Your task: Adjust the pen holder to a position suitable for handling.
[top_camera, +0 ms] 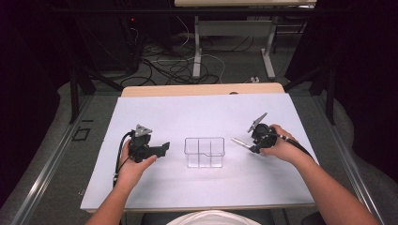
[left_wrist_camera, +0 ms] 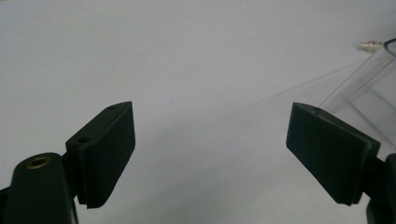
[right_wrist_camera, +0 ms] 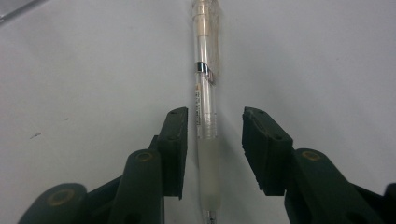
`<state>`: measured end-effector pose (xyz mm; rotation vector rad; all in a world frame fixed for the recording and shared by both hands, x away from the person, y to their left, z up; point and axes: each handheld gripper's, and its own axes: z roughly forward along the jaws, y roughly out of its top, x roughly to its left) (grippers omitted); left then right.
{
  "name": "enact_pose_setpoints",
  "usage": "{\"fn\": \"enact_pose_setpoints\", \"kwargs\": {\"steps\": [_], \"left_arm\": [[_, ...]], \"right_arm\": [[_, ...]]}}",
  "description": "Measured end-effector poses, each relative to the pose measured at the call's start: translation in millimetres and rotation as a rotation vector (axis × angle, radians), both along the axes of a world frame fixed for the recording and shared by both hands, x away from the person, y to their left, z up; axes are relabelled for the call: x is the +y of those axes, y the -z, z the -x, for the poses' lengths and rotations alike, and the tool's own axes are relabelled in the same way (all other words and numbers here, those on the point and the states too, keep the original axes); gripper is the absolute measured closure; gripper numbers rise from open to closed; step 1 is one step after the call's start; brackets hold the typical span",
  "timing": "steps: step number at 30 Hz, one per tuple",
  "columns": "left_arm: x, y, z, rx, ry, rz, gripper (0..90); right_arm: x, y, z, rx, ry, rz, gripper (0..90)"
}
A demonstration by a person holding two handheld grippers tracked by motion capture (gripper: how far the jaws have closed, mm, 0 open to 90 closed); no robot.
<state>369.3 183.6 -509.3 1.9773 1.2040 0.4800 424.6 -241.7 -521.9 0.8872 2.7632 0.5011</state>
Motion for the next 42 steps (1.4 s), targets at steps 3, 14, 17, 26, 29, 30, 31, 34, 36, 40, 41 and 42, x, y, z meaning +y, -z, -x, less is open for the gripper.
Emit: {"fn": "enact_pose_setpoints", "kwargs": {"steps": [3,14,17,26,29,30,31,34,36,40,41,42], "left_arm": [[0.5,1.4,-0.8,0.002,-0.003,0.008,15.8],[0.3,3.9,-2.3,0.012,0.0,0.022,15.9],[0.4,4.2,-2.3,0.019,0.007,0.018,16.0],[0.6,4.3,-2.7,0.017,0.014,0.019,16.4],[1.0,3.4,-2.8,0.017,0.013,0.019,16.5],[1.2,3.1,-2.9,0.016,0.013,0.018,16.5],[1.3,3.0,-3.0,0.016,0.012,0.018,16.6],[1.4,2.9,-3.4,0.017,0.011,0.023,16.8],[2.2,2.4,-3.7,0.015,0.015,0.014,17.1],[2.5,2.6,-4.0,0.014,0.013,0.022,17.4],[2.5,2.6,-4.0,0.015,0.009,0.02,17.4],[2.7,2.7,-4.0,0.017,0.007,0.021,17.5]], "right_arm": [[1.2,-0.9,-0.6,0.035,-0.012,0.037,64.6],[4.8,3.3,-5.7,0.086,-0.007,0.076,71.9],[4.9,3.6,-8.3,0.11,-0.006,0.069,75.2],[8.0,3.4,-7.7,0.112,-0.006,0.077,79.3],[8.9,3.9,-6.8,0.09,-0.02,0.085,79.3],[9.6,1.8,-6.3,0.1,-0.029,0.103,79.3],[10.2,2.0,-5.6,0.088,-0.033,0.107,79.3],[11.0,0.7,-5.4,0.043,-0.058,0.135,79.3],[12.0,0.1,-4.6,0.024,-0.059,0.111,79.4],[13.4,-3.4,-4.3,-0.047,-0.07,0.091,79.3],[14.4,-4.8,-3.3,-0.077,-0.068,0.101,79.3],[14.9,-6.4,-3.7,-0.101,-0.086,0.105,79.3]]}}
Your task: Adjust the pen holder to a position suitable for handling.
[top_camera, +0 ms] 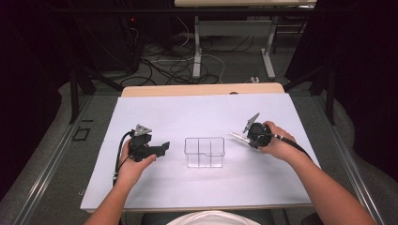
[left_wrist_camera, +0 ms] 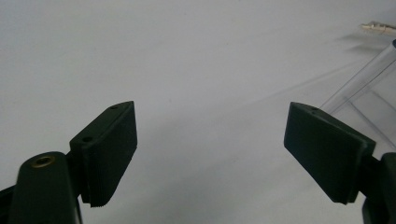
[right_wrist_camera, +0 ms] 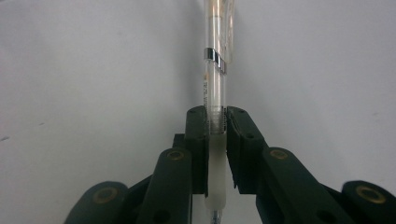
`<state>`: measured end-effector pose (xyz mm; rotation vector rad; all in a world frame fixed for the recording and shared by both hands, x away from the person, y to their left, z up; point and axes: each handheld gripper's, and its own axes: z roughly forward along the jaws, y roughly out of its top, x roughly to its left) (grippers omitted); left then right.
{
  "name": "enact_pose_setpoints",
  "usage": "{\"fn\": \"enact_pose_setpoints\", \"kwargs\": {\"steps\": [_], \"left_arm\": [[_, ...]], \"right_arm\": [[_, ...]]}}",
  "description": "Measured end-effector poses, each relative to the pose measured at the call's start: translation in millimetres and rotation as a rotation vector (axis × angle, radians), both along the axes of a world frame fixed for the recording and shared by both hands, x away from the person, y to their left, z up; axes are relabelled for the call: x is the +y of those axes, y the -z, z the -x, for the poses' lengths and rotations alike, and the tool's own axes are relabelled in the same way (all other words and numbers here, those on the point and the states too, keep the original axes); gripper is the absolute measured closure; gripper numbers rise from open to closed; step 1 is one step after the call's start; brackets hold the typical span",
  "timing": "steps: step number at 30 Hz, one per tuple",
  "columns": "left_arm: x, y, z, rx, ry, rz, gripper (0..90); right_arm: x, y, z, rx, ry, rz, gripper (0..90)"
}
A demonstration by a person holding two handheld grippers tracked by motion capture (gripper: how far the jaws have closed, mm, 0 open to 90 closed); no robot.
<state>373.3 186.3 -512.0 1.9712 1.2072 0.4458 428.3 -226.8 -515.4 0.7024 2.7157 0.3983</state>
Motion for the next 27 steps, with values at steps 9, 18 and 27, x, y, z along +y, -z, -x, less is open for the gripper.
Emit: {"fn": "enact_pose_setpoints", "kwargs": {"steps": [9,18,27], "left_arm": [[1.6,0.1,-0.8,-0.001,-0.002,0.009,18.1],[9.6,-9.0,-6.1,-0.005,-0.027,0.03,18.3],[10.8,-16.8,-15.0,-0.016,-0.036,0.072,19.6]], "right_arm": [[9.3,-13.7,4.4,-0.254,-0.077,-0.01,79.3],[16.7,-31.9,7.9,-0.516,-0.227,-0.011,79.3],[33.0,-43.7,0.4,-0.69,-0.343,0.014,79.3]]}}
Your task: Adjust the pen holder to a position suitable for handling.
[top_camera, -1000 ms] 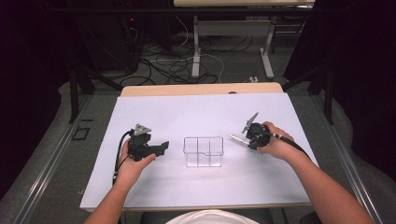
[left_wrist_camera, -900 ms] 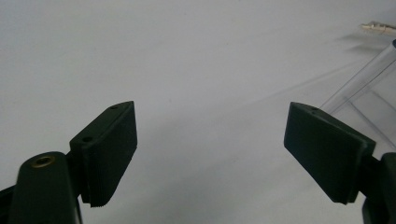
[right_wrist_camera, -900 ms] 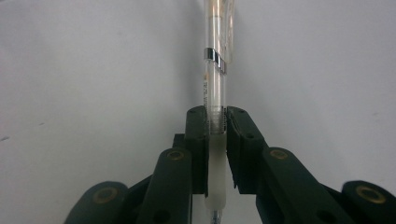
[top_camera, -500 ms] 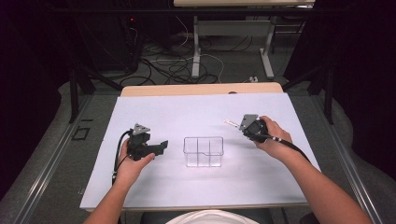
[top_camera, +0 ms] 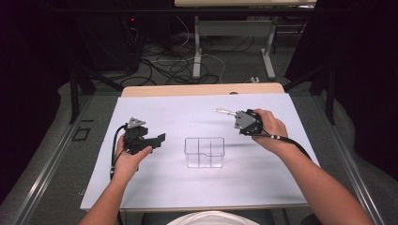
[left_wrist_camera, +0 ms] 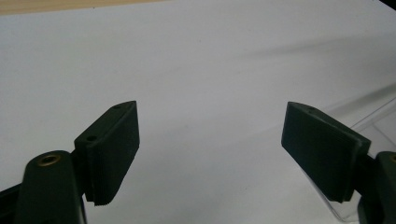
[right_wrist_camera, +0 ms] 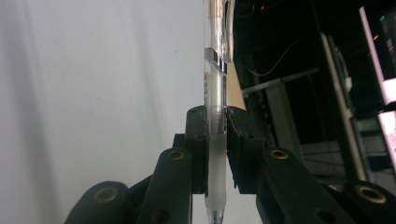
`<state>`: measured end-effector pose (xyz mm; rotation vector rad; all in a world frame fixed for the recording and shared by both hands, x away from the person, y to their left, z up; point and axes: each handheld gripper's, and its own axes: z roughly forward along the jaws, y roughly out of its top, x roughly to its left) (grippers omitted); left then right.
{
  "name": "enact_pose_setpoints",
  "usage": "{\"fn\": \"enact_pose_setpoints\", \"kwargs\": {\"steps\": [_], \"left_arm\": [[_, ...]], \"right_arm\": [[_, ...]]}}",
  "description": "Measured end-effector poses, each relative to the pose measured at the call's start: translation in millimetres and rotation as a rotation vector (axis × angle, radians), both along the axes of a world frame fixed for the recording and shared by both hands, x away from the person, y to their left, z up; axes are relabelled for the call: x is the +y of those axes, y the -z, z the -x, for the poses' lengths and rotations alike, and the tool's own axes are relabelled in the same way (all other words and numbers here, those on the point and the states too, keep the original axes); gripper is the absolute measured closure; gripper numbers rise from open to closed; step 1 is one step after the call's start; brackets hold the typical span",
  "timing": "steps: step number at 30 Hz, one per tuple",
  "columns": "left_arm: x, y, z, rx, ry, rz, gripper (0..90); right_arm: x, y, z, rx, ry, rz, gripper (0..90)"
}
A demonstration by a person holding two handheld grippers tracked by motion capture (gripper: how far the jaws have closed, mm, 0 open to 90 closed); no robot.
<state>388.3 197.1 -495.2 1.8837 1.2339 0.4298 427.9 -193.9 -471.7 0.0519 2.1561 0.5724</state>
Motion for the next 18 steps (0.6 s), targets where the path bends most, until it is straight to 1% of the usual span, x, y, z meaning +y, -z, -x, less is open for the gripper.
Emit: {"fn": "enact_pose_setpoints", "kwargs": {"steps": [1,2,3,4,5,6,7,8,10,12,13,14,15,16,17,18], "left_arm": [[-1.6,-0.8,-0.8,-0.012,-0.005,0.003,19.8],[-2.2,-2.5,-1.4,-0.015,-0.004,-0.002,20.0],[-2.0,-4.5,-2.0,-0.009,0.011,-0.002,20.4],[-3.0,-5.6,-2.9,-0.025,0.007,-0.003,20.6],[-4.8,-6.5,-3.3,-0.029,0.001,0.013,21.2],[-3.6,-9.3,-3.8,-0.016,0.021,-0.001,21.7],[-5.2,-9.4,-5.0,-0.038,0.018,0.002,21.9],[-4.9,-11.5,-5.5,-0.034,0.03,-0.007,22.2],[-7.1,-13.7,-7.0,-0.045,0.038,-0.011,22.3],[-8.5,-17.0,-8.4,-0.055,0.056,-0.027,22.3],[-10.1,-17.9,-9.2,-0.064,0.055,-0.02,22.2],[-10.5,-19.4,-10.4,-0.066,0.063,-0.027,22.1],[-11.8,-20.4,-11.7,-0.069,0.063,-0.021,22.0],[-12.8,-21.1,-13.2,-0.073,0.077,-0.022,21.1],[-13.9,-22.1,-14.7,-0.073,0.088,-0.023,19.5],[-15.2,-22.8,-16.3,-0.074,0.097,-0.023,18.7]], "right_arm": [[2.1,-2.6,0.1,-0.03,-0.004,0.041,79.3],[4.8,-3.9,0.0,-0.048,-0.011,0.054,79.3],[7.1,-5.4,-1.2,-0.068,-0.036,0.067,79.3],[9.8,-7.3,-0.7,-0.097,-0.039,0.088,79.3],[12.7,-9.1,-1.2,-0.123,-0.055,0.117,79.3],[14.9,-10.4,-0.7,-0.145,-0.061,0.136,79.3],[17.0,-12.2,-0.5,-0.168,-0.077,0.165,79.3],[19.7,-14.1,-0.2,-0.196,-0.093,0.2,79.3],[24.7,-16.4,0.0,-0.244,-0.137,0.245,79.3],[29.4,-19.6,0.9,-0.279,-0.171,0.294,79.3],[31.6,-21.2,1.3,-0.297,-0.19,0.322,79.3],[33.9,-22.7,2.1,-0.316,-0.2,0.348,79.2],[35.8,-23.8,2.1,-0.337,-0.22,0.367,79.3],[37.6,-24.4,3.1,-0.348,-0.224,0.39,79.3],[39.5,-24.9,3.3,-0.379,-0.243,0.417,79.3],[41.3,-26.2,3.7,-0.398,-0.261,0.446,79.3]]}}
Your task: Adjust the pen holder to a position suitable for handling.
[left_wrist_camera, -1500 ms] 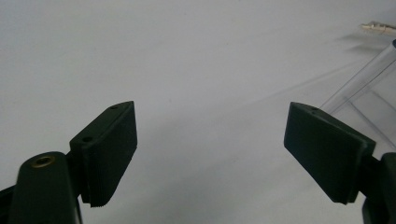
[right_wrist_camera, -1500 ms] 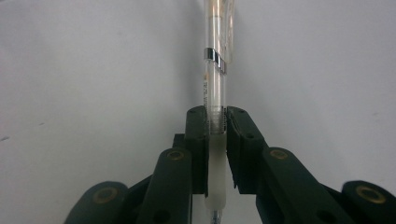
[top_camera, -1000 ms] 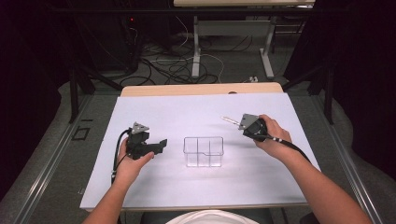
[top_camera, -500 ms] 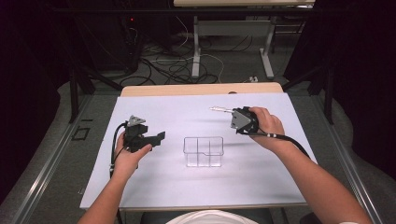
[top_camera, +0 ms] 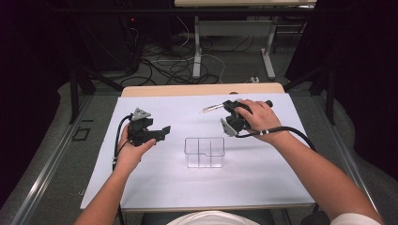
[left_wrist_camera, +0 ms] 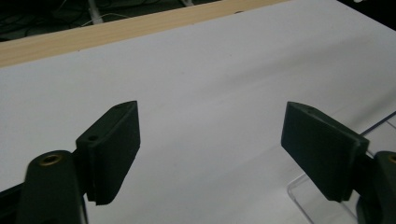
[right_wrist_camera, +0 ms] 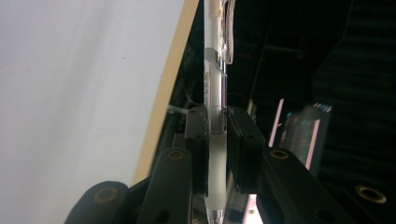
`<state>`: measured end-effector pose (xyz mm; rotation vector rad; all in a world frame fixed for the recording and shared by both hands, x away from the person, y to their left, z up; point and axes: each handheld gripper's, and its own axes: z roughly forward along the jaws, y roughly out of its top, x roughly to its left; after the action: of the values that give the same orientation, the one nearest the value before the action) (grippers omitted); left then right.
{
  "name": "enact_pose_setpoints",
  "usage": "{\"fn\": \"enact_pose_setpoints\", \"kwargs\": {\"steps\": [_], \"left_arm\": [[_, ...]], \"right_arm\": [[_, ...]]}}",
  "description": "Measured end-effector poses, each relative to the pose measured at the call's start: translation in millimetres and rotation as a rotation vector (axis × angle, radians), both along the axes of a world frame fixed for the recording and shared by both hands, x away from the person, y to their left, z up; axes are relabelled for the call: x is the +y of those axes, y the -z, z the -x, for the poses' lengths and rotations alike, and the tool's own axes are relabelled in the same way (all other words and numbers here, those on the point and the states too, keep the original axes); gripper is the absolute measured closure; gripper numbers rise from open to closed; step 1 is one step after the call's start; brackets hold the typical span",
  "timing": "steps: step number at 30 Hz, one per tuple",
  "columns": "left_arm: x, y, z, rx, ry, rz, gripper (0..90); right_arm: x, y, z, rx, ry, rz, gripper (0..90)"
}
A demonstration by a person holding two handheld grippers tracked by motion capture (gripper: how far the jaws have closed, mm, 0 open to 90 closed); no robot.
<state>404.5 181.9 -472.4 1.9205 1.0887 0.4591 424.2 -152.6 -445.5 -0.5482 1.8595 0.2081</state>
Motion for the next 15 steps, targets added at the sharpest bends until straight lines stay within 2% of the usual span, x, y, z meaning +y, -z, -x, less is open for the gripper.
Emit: {"fn": "enact_pose_setpoints", "kwargs": {"steps": [1,3,5,7,10,13,14,15], "left_arm": [[-1.5,-0.6,-1.9,0.004,0.009,0.0,18.1],[-4.8,-1.7,-5.6,0.01,0.016,0.001,15.9],[-6.7,-3.8,-9.2,0.024,0.029,0.001,15.1],[-9.0,-5.3,-12.8,0.042,0.047,0.021,12.2],[-12.3,-7.2,-17.3,0.044,0.074,0.033,6.0],[-17.4,-8.5,-19.7,0.04,0.1,0.03,5.7],[-19.3,-9.1,-20.1,0.034,0.109,0.017,5.8],[-21.2,-9.6,-20.8,0.03,0.104,0.006,7.1]], "right_arm": [[2.1,-1.0,0.3,-0.009,-0.013,0.027,79.3],[5.4,-1.8,1.3,-0.054,-0.04,0.06,79.3],[8.4,-2.8,1.8,-0.081,-0.066,0.078,79.3],[10.7,-2.7,1.7,-0.107,-0.09,0.101,79.3],[12.8,-1.2,0.0,-0.148,-0.121,0.149,79.2],[14.3,1.4,-2.1,-0.185,-0.149,0.213,79.3],[14.5,2.6,-2.5,-0.206,-0.163,0.232,79.3],[15.8,2.9,-3.9,-0.197,-0.18,0.256,79.3]]}}
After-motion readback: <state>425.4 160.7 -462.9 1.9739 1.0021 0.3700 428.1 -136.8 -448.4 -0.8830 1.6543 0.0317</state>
